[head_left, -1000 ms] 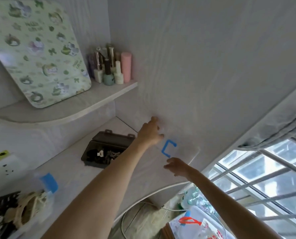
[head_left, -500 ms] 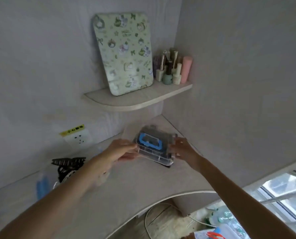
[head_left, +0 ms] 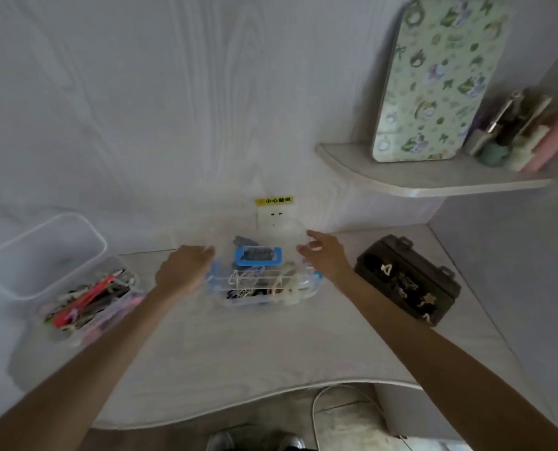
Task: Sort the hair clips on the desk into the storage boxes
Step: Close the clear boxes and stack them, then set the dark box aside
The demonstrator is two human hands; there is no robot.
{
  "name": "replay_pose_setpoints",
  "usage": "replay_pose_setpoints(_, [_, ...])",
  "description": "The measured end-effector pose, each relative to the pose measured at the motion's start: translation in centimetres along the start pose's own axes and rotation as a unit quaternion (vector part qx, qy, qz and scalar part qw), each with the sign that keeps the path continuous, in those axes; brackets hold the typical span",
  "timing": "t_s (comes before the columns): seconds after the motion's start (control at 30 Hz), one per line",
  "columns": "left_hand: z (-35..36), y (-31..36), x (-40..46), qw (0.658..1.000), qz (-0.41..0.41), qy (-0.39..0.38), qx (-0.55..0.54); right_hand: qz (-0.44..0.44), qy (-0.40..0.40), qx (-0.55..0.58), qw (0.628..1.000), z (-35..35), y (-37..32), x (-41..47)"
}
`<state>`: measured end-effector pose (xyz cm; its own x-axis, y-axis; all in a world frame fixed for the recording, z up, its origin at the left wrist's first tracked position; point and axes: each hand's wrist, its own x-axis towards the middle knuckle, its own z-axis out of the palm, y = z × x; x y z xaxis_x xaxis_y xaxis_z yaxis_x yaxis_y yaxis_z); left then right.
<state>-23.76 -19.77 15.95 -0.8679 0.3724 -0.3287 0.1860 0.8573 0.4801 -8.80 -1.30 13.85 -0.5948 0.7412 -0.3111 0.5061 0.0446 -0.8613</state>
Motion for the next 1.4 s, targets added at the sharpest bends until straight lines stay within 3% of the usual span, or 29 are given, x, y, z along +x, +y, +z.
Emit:
replay_pose_setpoints(0.07, [0.7, -1.0, 0.0, 0.999, -0.037, -0.006, 0.001, -0.026, 0.029, -0.118, 0.992, 0.9, 0.4, -0.2])
replay_pose_setpoints(0.17, [1.7, -2.4, 0.4, 0.997, -0.038, -0.035, -0.066, -0.064, 0.054, -0.174, 0.981, 1.4, 0.9, -0.6])
replay_pose_setpoints(0.3, [2.2, -3.0, 1.0, 0.984, -0.06, -0.031, -0.166, -0.065, 0.054, -0.163, 0.983, 0.8, 2.0, 0.2])
replay_pose_setpoints(0.47, [2.2, -2.3, 0.4, 0.984, -0.057, -0.034, -0.166, -0.05, 0.055, -0.173, 0.982, 0.1, 2.4, 0.8])
replay_pose_setpoints(0.67, [2.5, -3.0, 1.1, 0.972, -0.086, -0.047, -0.215, -0.023, 0.034, -0.066, 0.997, -0.5, 2.7, 1.5])
replay_pose_setpoints(0.73, [3.0, -3.0, 1.6, 0.962, -0.097, -0.066, -0.248, 0.017, 0.022, -0.021, 0.999, -0.4, 3.3, 1.7])
replay_pose_setpoints(0.83, [3.1, -2.6, 1.9, 0.949, -0.125, -0.108, -0.267, -0.013, 0.06, -0.072, 0.995, -0.2, 3.7, 1.9])
replay_pose_setpoints(0.9, [2.6, -2.1, 1.8, 0.941, -0.141, -0.145, -0.273, 0.045, 0.069, -0.068, 0.994, -0.6, 3.6, 1.8])
replay_pose_setpoints(1.0, [2.0, -1.6, 1.9, 0.933, -0.151, -0.184, -0.272, 0.251, -0.081, 0.072, 0.962, -1.6, 3.2, 0.9])
replay_pose_setpoints(1.03, [2.0, -1.6, 2.1, 0.936, -0.145, -0.182, -0.262, 0.27, -0.129, 0.102, 0.949, -1.8, 3.1, 0.7])
replay_pose_setpoints(1.1, [2.2, -1.3, 2.1, 0.957, -0.114, -0.149, -0.219, 0.243, -0.149, 0.101, 0.953, -1.6, 2.8, 0.9])
replay_pose_setpoints(1.2, [3.1, -1.5, 1.4, 0.999, -0.014, -0.016, -0.045, 0.149, -0.071, -0.107, 0.981, 0.0, 1.9, 0.8])
replay_pose_setpoints(1.27, [3.7, -1.7, 0.7, 0.998, 0.032, 0.051, 0.013, 0.062, -0.02, -0.283, 0.957, 1.0, 1.9, 0.5])
replay_pose_setpoints(1.4, [3.5, -1.0, -0.3, 0.987, 0.08, 0.077, 0.116, -0.006, 0.028, -0.411, 0.911, 1.8, 1.5, -0.4])
